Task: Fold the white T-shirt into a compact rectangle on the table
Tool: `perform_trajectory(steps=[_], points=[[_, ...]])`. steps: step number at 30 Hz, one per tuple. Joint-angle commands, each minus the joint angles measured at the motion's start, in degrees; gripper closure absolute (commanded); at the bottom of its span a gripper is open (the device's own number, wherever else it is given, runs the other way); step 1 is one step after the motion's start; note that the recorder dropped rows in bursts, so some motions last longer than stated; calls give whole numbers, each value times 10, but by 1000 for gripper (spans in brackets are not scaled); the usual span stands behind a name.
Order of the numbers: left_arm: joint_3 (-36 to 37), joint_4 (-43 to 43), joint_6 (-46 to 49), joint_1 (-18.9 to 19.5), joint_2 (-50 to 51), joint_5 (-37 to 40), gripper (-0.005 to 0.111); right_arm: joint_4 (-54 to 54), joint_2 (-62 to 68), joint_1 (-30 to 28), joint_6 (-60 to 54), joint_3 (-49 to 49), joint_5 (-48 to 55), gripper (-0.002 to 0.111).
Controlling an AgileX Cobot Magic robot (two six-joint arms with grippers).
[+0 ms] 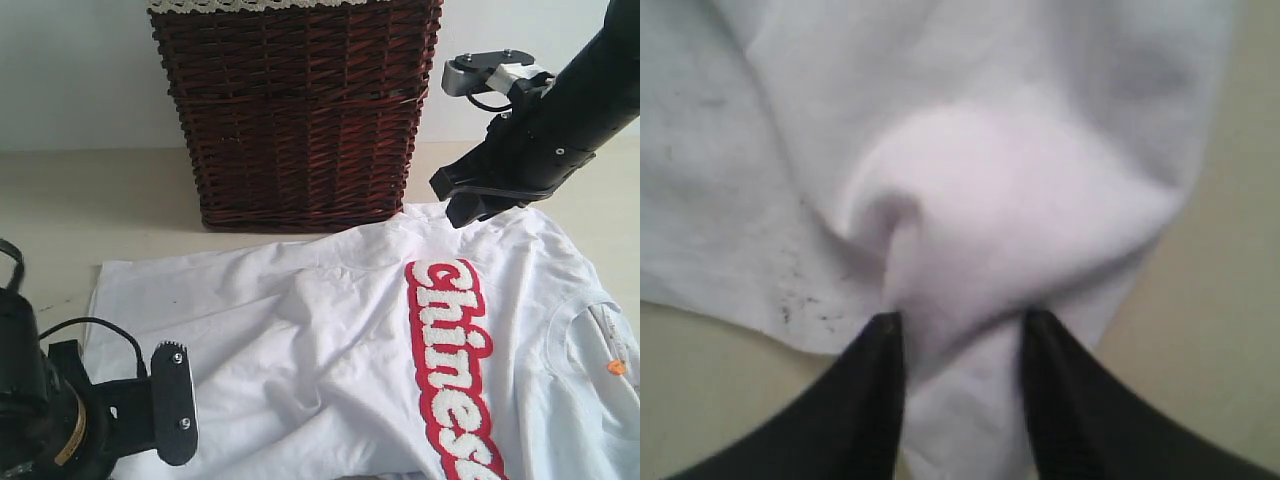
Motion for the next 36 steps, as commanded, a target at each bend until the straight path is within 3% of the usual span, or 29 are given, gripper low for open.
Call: perform_trajectory(steps=[1,3,7,14,15,18,20,24,25,29,31,34,36], points=[[2,73,-73,-3,30,-8,94,0,-6,0,-5,2,3,76],[2,73,-72,-3,34,-8,107,0,-6,0,-5,2,4,76],[-32,71,-72,-4,25,13,107,2,-6,0,-5,2,4,76],[-65,73,-39,0,12,-31,107,2,-6,0,-5,2,-4,76],[-65,73,-53,6,12,-31,105,2,-6,0,-5,2,-4,76],[-76,79,-82,30,11,-9,81,2,-6,0,-5,2,-4,76],[-94,127,-148,41,6,26,68,2,-6,0,-5,2,-1,76],[-109,287,-402,74,-21,87,66,2,-6,0,-5,2,4,76],[-109,284,-406,83,-27,88,66,2,-6,0,-5,2,4,76],[-109,169,-348,89,-68,88,66,7,-6,0,-5,2,4,76],[-109,20,-181,86,-100,112,66,9,-6,0,-6,2,4,76],[-96,-142,35,86,-122,233,66,11,-6,0,-8,2,3,76],[-77,-219,101,86,-129,295,66,12,-6,0,-8,2,6,76]])
